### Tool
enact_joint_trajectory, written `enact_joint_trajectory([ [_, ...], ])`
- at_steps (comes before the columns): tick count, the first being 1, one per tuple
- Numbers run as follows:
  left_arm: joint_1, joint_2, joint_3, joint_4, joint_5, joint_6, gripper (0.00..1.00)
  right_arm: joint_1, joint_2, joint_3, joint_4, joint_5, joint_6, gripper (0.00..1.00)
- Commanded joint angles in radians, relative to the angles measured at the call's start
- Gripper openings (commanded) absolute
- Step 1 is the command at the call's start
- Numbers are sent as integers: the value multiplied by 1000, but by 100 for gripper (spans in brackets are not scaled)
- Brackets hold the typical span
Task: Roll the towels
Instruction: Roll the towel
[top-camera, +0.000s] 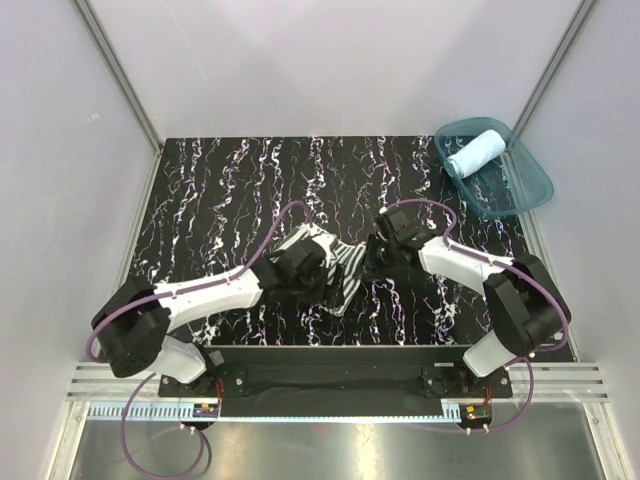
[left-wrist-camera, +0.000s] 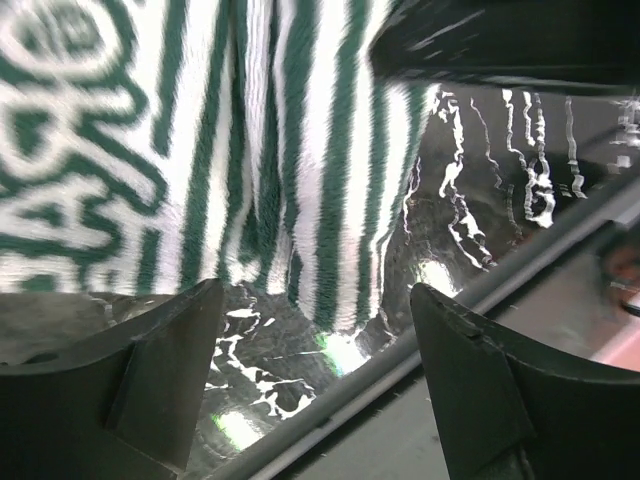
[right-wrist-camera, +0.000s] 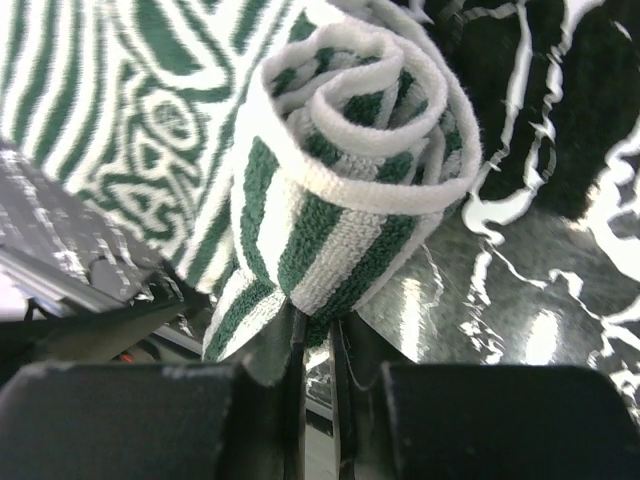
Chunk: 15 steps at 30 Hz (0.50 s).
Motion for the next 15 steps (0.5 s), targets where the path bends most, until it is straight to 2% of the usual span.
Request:
enact_joint_trajectory([
  [1, -80, -58, 91, -109, -302, 109, 82, 18, 28, 50, -124, 34, -30, 4],
  [2, -126, -63, 102, -109, -357, 123, 82, 18, 30, 58, -141, 37, -30, 4],
  [8, -282, -42, 142, -38, -442, 244, 78, 20, 60, 98, -187, 40, -30, 3],
  [15, -324, 85, 166, 19, -446, 258, 77, 22, 56, 93, -192, 33, -29, 3],
])
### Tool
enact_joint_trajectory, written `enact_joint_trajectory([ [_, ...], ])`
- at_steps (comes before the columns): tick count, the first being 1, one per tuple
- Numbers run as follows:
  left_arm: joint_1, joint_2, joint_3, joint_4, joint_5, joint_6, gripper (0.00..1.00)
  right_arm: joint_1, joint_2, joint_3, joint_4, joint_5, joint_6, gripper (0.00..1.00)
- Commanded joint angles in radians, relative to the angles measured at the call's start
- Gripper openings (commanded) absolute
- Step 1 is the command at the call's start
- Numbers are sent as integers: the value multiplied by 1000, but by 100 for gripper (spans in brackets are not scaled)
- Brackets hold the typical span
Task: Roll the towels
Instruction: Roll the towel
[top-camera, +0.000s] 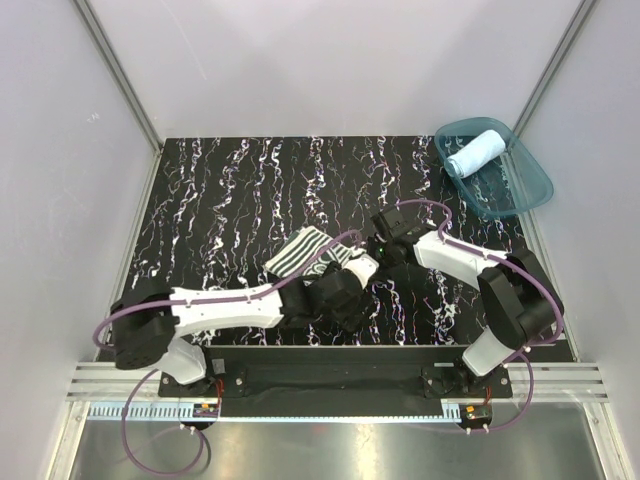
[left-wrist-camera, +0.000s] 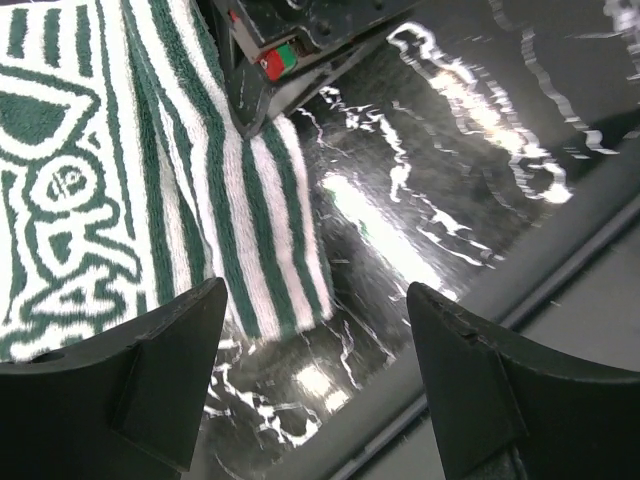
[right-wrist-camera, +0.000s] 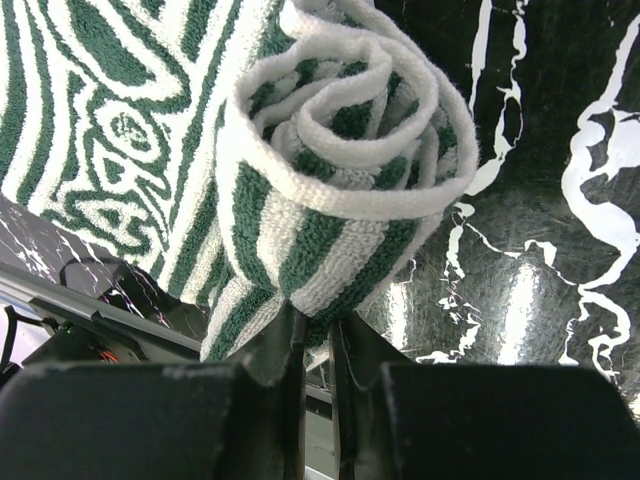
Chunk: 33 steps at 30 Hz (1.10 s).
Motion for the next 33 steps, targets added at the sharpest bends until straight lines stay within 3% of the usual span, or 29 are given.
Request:
enact_joint_trajectory([
  [1, -1, 66, 37, 57, -61, 35, 77, 13, -4, 18, -41, 15, -16, 3],
  [13, -1, 220, -9, 184, -1, 33, 77, 13, -25, 8, -49, -29, -22, 2],
  [17, -2, 246, -38, 227, -18, 35, 72, 13, -32, 4, -53, -52, -22, 2],
  [18, -2, 249, -44, 233, -24, 35, 69, 14, -33, 3, -53, -63, -21, 2],
  [19, -2, 252, -50, 250, -25, 39, 59, 13, -36, 0, -53, -70, -21, 2],
  [21, -2, 257, -63, 261, -35, 45, 49, 13, -41, 0, -53, -93, -17, 2],
  [22, 1, 263, -63, 262, -35, 45, 33, 13, -47, 0, -55, -103, -16, 2],
  [25, 1, 280, -50, 256, -38, 52, 19, 14, -59, -2, -56, -144, -20, 4],
  [30, 4, 286, -44, 255, -10, 56, 13, 11, -64, 15, -87, -160, -40, 10],
  [31, 7, 275, -49, 256, 2, 55, 12, 7, -67, 26, -95, -153, -42, 15],
  [33, 21, 258, -60, 258, 46, 49, 12, -4, -76, 38, -124, -132, -57, 36],
])
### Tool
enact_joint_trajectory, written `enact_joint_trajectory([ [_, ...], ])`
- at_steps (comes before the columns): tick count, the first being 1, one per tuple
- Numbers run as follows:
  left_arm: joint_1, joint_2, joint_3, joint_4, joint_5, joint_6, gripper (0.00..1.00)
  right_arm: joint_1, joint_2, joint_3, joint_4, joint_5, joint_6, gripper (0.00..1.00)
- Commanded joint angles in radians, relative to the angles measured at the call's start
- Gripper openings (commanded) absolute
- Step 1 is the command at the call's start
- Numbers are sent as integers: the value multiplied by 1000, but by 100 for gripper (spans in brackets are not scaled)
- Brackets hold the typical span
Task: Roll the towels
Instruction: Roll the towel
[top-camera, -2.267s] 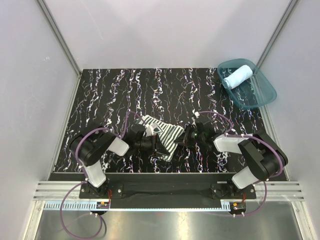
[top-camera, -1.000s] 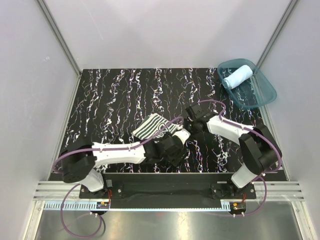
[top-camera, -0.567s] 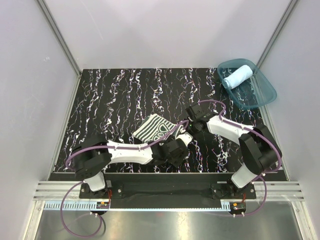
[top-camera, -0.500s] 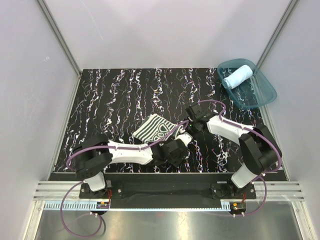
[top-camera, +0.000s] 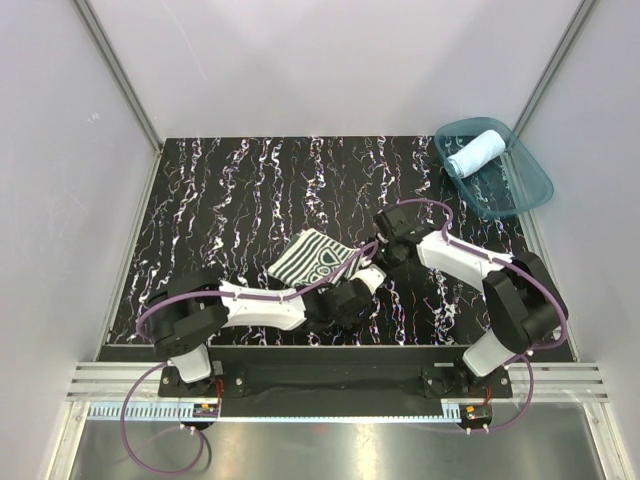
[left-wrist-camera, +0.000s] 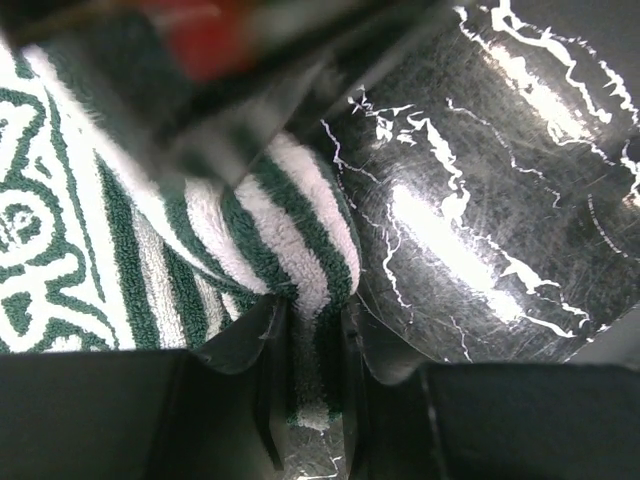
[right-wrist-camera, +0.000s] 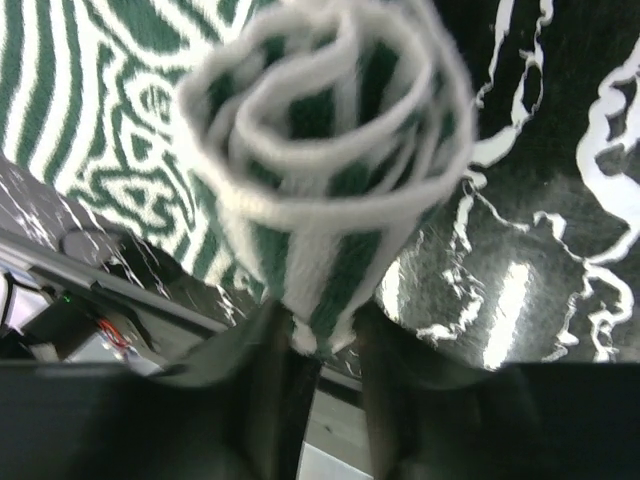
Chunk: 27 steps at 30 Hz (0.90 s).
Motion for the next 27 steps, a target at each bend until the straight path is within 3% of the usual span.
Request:
enact_joint_trajectory([
  [1, 24, 4, -25, 50, 108, -19, 12, -18, -60, 50, -102, -73, -26, 43],
  [3, 48, -19, -61, 63, 167, -32, 13, -41, -72, 64, -137, -43, -46, 59],
  [4, 57, -46, -74, 78, 188, -47, 13, -58, -83, 75, -149, -35, -54, 62],
  [8, 146, -103, -151, 155, 362, -95, 13, -139, -118, 93, -212, 20, -85, 65],
  [16, 298, -140, -248, 285, 627, -189, 16, -187, -281, 99, -266, 151, -88, 70],
  [22, 459, -97, -300, 446, 889, -304, 19, -188, -417, -38, -35, -70, -51, 69],
  [27, 565, -47, -352, 631, 1072, -464, 25, -188, -431, -193, 228, -243, 29, 69],
])
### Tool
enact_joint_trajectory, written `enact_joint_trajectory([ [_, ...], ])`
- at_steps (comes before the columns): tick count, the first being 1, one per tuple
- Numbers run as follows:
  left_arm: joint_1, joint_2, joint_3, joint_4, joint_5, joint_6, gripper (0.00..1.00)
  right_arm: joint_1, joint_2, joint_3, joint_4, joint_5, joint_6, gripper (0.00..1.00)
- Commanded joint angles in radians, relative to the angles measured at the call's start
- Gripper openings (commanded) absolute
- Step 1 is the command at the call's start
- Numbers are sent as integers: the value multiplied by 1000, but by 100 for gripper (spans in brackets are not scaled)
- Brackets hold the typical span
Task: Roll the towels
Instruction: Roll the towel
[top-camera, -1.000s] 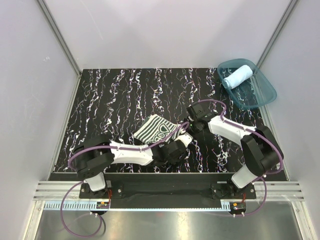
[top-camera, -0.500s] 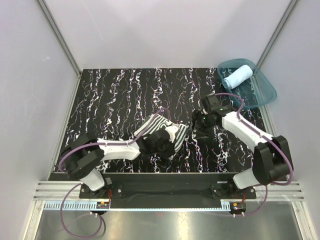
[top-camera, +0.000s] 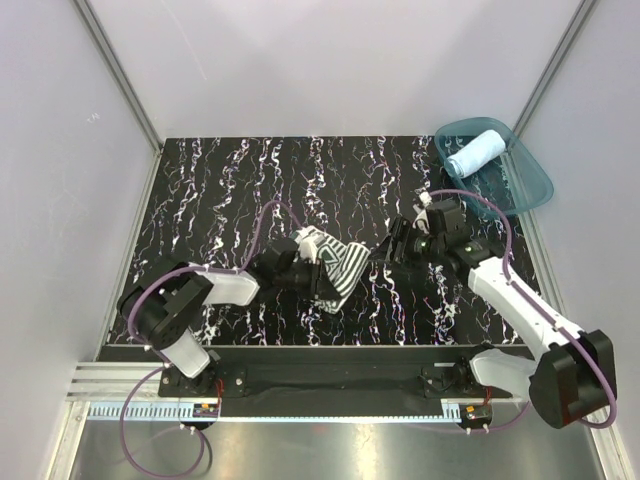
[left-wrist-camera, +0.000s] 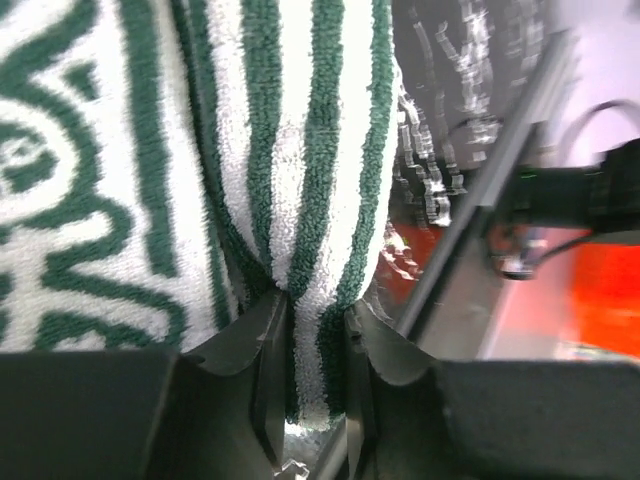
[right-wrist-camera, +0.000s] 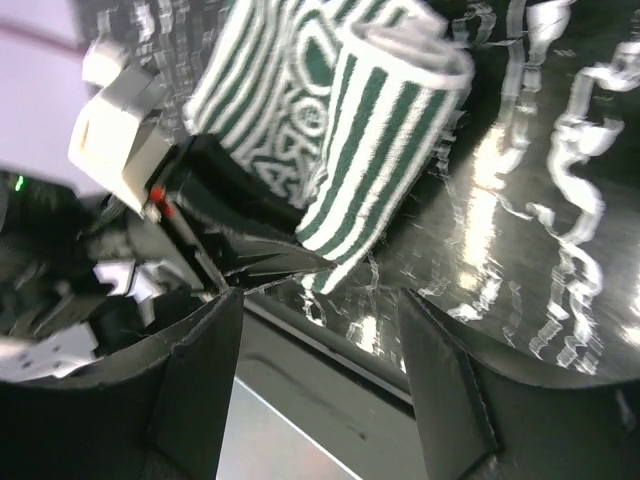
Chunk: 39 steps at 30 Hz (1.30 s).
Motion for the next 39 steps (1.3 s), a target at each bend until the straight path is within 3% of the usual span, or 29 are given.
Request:
enact_joint_trajectory([
  [1, 79, 55, -43, 186, 216, -165, 25, -2, 7, -107, 285, -157, 70, 69],
  [9, 171, 229, -109, 481, 304, -389, 25, 3, 139, -291, 664, -222, 198, 74],
  [13, 179, 288, -129, 583, 321, -456, 31, 4, 228, -309, 784, -219, 216, 79],
  [17, 180, 302, -123, 573, 318, -456, 37, 15, 319, -305, 856, -217, 221, 83],
  [22, 186, 288, -88, 467, 323, -408, 39, 53, 449, -277, 936, -202, 225, 80],
  [29, 196, 288, -37, 321, 321, -353, 40, 77, 593, -291, 1100, -210, 271, 69],
  [32, 196, 289, -31, 326, 327, -362, 42, 90, 647, -294, 1174, -217, 291, 57],
  [33, 197, 286, -27, 318, 327, -362, 42, 92, 667, -294, 1201, -219, 297, 42],
  [36, 196, 245, 8, 184, 283, -281, 46, 98, 689, -291, 1228, -222, 317, 20],
  [39, 194, 155, 62, -62, 216, -143, 56, 98, 681, -285, 1171, -213, 316, 10],
])
